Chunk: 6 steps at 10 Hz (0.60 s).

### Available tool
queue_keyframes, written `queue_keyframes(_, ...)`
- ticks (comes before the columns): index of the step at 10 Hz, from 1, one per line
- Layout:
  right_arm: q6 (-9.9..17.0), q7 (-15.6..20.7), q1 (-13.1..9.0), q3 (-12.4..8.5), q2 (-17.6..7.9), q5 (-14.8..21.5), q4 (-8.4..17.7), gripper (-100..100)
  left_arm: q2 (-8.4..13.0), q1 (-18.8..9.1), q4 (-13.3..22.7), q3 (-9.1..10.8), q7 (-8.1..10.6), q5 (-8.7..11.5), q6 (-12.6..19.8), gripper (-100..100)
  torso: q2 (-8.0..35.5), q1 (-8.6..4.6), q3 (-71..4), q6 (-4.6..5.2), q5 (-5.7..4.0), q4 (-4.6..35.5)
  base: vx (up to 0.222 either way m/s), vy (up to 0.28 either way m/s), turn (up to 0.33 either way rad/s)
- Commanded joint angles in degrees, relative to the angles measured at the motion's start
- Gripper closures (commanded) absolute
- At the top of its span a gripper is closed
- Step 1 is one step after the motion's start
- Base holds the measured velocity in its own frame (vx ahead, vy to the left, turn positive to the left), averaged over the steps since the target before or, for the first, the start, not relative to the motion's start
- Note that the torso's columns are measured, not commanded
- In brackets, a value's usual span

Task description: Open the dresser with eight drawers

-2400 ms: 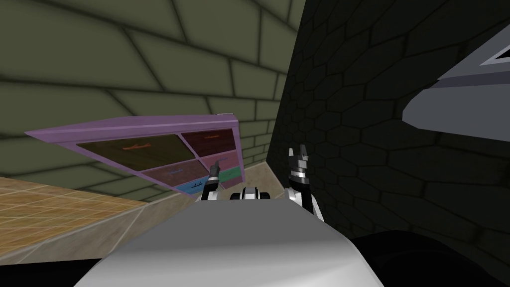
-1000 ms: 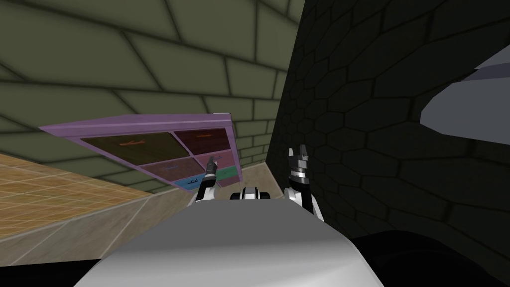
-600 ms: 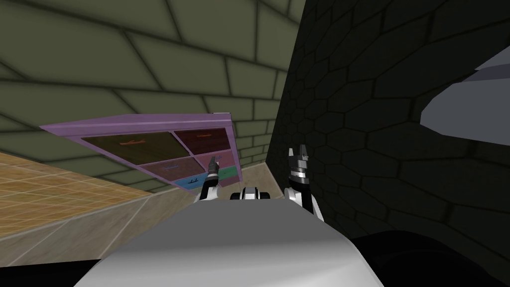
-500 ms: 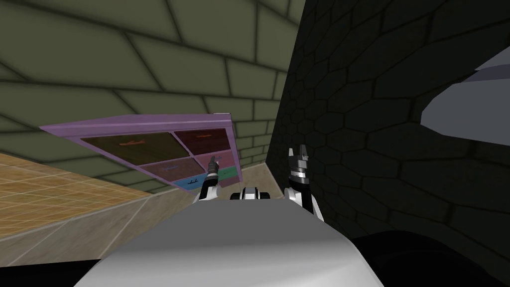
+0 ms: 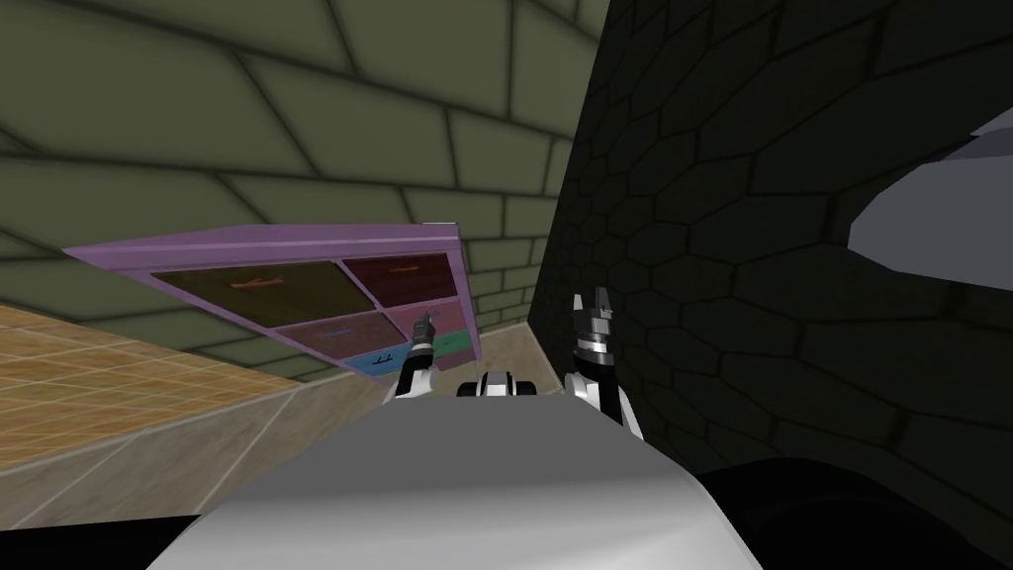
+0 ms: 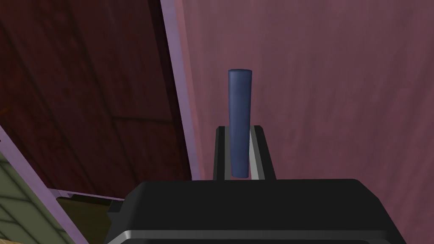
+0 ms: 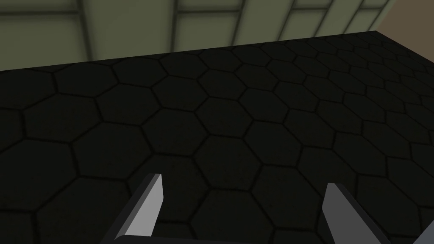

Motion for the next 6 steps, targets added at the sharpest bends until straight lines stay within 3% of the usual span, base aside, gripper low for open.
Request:
queue_keyframes(1, 0.0, 0.0, -0.01, 0.0, 0.0, 0.0, 0.0, 0, -0.04, 0.76, -1.84, -0.28, -0.08, 0.05, 1.13, 100, 0.04, -0.06, 0.03, 0.01, -0.05, 0.07, -0.166, -0.053, 0.012)
queue_keyframes(6, 0.0, 0.0, 0.0, 0.0, 0.0, 0.0, 0.0, 0, -0.19, 2.35, -3.36, -0.97, -0.08, 0.09, 1.6, 100, -0.09, 0.1, -0.06, -0.09, -0.06, 0.08, -0.153, -0.044, 0.002)
